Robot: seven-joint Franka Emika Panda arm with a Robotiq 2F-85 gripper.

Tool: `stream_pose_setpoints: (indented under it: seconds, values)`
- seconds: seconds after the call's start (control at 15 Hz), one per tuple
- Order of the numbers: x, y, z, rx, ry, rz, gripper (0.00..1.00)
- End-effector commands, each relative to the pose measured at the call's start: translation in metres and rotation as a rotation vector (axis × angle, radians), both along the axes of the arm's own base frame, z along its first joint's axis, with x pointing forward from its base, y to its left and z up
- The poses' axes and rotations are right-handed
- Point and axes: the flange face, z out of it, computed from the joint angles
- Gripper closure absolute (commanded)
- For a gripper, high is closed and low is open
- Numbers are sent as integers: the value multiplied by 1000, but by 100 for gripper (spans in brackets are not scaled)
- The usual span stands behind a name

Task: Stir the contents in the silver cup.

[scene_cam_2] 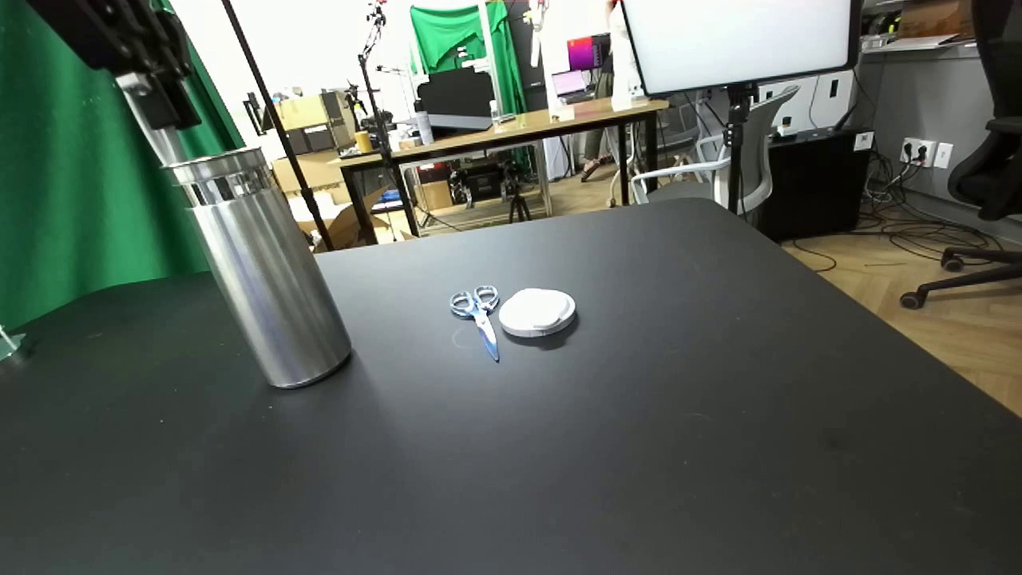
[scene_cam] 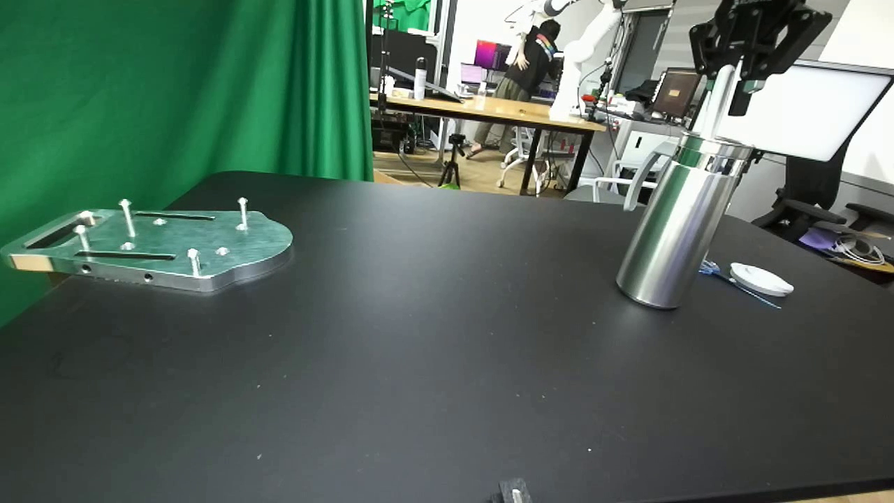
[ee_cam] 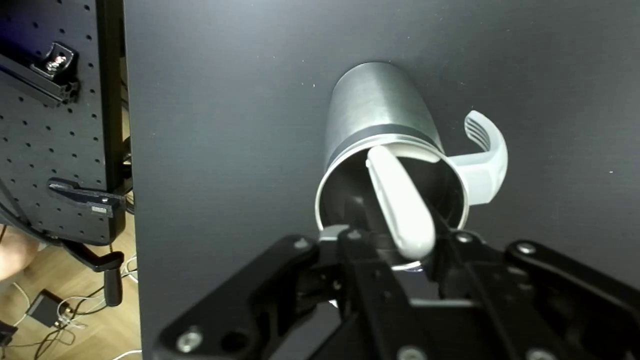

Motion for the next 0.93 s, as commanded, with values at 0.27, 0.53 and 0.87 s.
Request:
stream_pose_setpoints:
  seconds: [0.27, 0.53, 0.87]
  values:
    - [1, 1, 7, 28, 4, -8, 13]
    - [2, 4, 5, 62, -6, -4, 0]
    - [3, 7, 4, 65, -10, 0, 36]
